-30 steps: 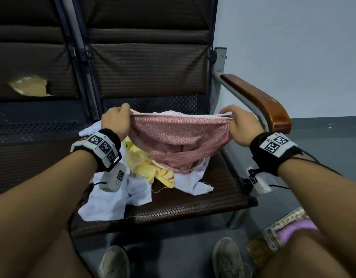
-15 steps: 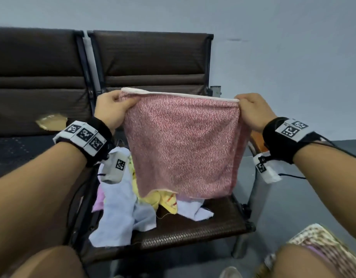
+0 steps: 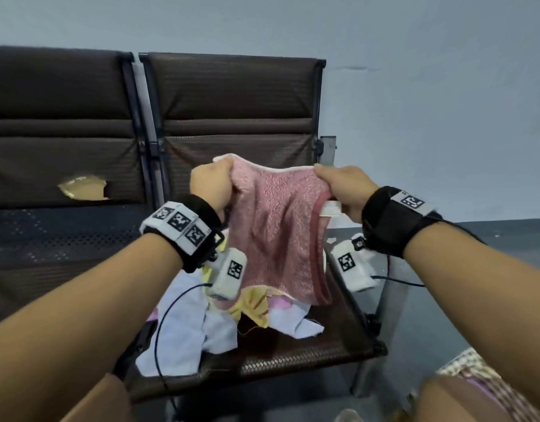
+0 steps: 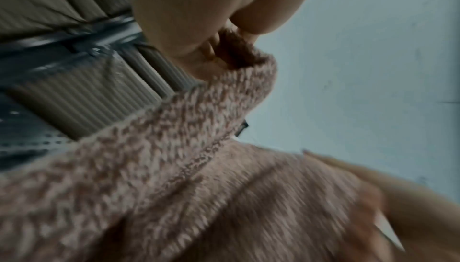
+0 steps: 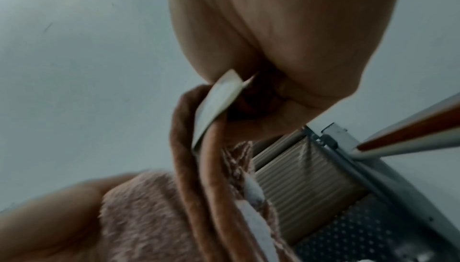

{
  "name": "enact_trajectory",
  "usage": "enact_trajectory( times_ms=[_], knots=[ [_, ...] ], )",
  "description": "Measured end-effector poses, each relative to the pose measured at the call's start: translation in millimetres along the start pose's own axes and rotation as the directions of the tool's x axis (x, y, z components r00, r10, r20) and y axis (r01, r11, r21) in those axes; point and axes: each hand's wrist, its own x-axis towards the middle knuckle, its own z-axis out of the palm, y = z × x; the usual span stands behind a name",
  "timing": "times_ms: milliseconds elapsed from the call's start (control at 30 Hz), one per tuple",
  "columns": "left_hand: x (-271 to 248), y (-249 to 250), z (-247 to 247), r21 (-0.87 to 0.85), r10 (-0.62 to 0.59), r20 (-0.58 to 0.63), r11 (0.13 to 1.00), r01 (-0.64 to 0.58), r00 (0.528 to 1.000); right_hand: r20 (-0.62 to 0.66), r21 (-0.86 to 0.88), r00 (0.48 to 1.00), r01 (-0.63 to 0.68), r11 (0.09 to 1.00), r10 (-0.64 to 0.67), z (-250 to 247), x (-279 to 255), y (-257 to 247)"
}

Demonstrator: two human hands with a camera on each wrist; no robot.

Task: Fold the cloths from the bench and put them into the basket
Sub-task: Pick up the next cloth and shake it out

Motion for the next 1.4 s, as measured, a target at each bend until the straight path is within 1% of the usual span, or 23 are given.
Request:
enact_trajectory(
  times_ms=[67,133,233,267,333,367,467,500,533,567,600,667,700,733,767,833,867,933,967,1067,1200,1300,1400],
  knots=[
    [-28.0,1.1,17.4,-0.028,0.043,0.162,0.999,-0.039,0.986,0.038,0.045,0.999,0.006,0.999,-0.007,15.3,-6.6,-7.8],
    [-54.0,0.2,27.0,0.054,0.121,0.311,0.988,-0.145,0.943,0.108,0.145,0.994,-0.007,0.989,-0.009,27.1,-14.8,-13.7],
    [-76.4,-1.1,26.4,0.196,0.246,0.414,0.916,-0.35,0.876,0.276,0.232,0.961,-0.076,0.97,0.01,30.9,-27.9,-17.1],
    [-79.8,0.1,24.1,0.194,0.256,0.462,0.905,-0.378,0.849,0.29,0.237,0.957,-0.08,0.968,0.008,29.7,-30.5,-16.1],
    [-83.0,1.9,17.7,0.129,0.209,0.552,0.935,-0.33,0.807,0.272,0.206,0.962,-0.088,0.975,0.029,26.4,-32.5,-13.7],
    [-82.5,2.8,14.5,0.095,0.188,0.552,0.954,-0.285,0.812,0.256,0.174,0.966,-0.092,0.98,0.045,25.0,-32.2,-12.2],
    [-68.8,0.3,10.2,0.078,0.133,0.332,0.983,-0.168,0.934,0.272,0.068,0.961,-0.065,0.996,0.044,23.2,-33.3,-10.0],
    [-65.3,-0.1,8.3,0.088,0.077,0.285,0.99,-0.106,0.955,0.305,0.059,0.952,-0.046,0.997,0.026,23.6,-34.0,-9.6],
    [-62.6,0.1,6.7,0.089,-0.005,0.314,0.996,-0.024,0.949,0.328,0.062,0.945,-0.026,0.998,0.004,23.3,-35.0,-10.2],
    [-60.9,0.1,4.5,0.084,-0.087,0.4,0.995,0.058,0.912,0.336,0.062,0.942,-0.005,0.998,-0.016,22.2,-34.8,-10.4],
    [-58.0,0.3,1.1,0.075,-0.153,0.51,0.988,0.133,0.846,0.324,0.052,0.946,0.013,0.999,-0.03,21.0,-35.0,-11.6],
    [-55.0,2.7,-5.2,0.035,-0.242,0.691,0.952,0.303,0.681,0.274,0.037,0.959,0.059,0.998,-0.067,16.5,-33.4,-12.9],
    [-53.2,3.2,-7.9,0.023,-0.237,0.757,0.941,0.337,0.609,0.277,0.039,0.958,0.058,0.998,-0.067,13.2,-30.4,-13.0],
    [-49.8,2.2,-8.6,0.014,-0.204,0.787,0.949,0.314,0.582,0.312,0.034,0.948,0.053,0.998,-0.061,8.6,-27.0,-12.8],
    [-45.0,0.7,-7.5,0.02,-0.175,0.783,0.966,0.256,0.597,0.372,-0.004,0.927,0.062,0.998,-0.056,2.6,-22.5,-11.8],
    [-34.4,-2.6,-3.1,0.084,-0.088,0.692,0.996,0.041,0.717,0.447,-0.228,0.894,0.153,0.962,-0.036,-7.3,-11.9,-8.0],
    [-27.6,-4.5,-0.1,0.159,-0.012,0.634,0.981,-0.115,0.773,0.44,-0.369,0.897,0.218,0.903,-0.037,-11.1,-5.4,-5.8],
    [-15.0,-8.1,6.3,0.314,0.157,0.563,0.867,-0.386,0.811,0.342,-0.584,0.935,0.291,0.758,-0.095,-17.2,8.7,1.5],
    [-9.2,-8.1,9.8,0.362,0.219,0.527,0.816,-0.451,0.821,0.27,-0.605,0.951,0.289,0.742,-0.151,-19.9,14.9,4.7],
    [4.4,2.9,22.1,0.325,0.321,0.392,0.828,-0.456,0.862,0.017,-0.402,0.948,0.297,0.866,-0.317,-20.3,26.5,8.2],
    [15.3,29.1,32.5,0.135,0.408,0.325,0.873,-0.469,0.853,-0.157,-0.292,0.859,0.43,0.854,-0.487,-12.3,31.4,-5.3],
    [14.9,31.9,23.0,0.057,0.386,0.328,0.903,-0.426,0.862,-0.142,-0.218,0.855,0.465,0.858,-0.499,-8.8,29.6,-2.6],
    [1.6,2.3,4.2,0.171,0.234,0.4,0.931,-0.323,0.886,-0.019,-0.254,0.888,0.44,0.861,-0.459,-2.9,21.4,24.4]
  ],
)
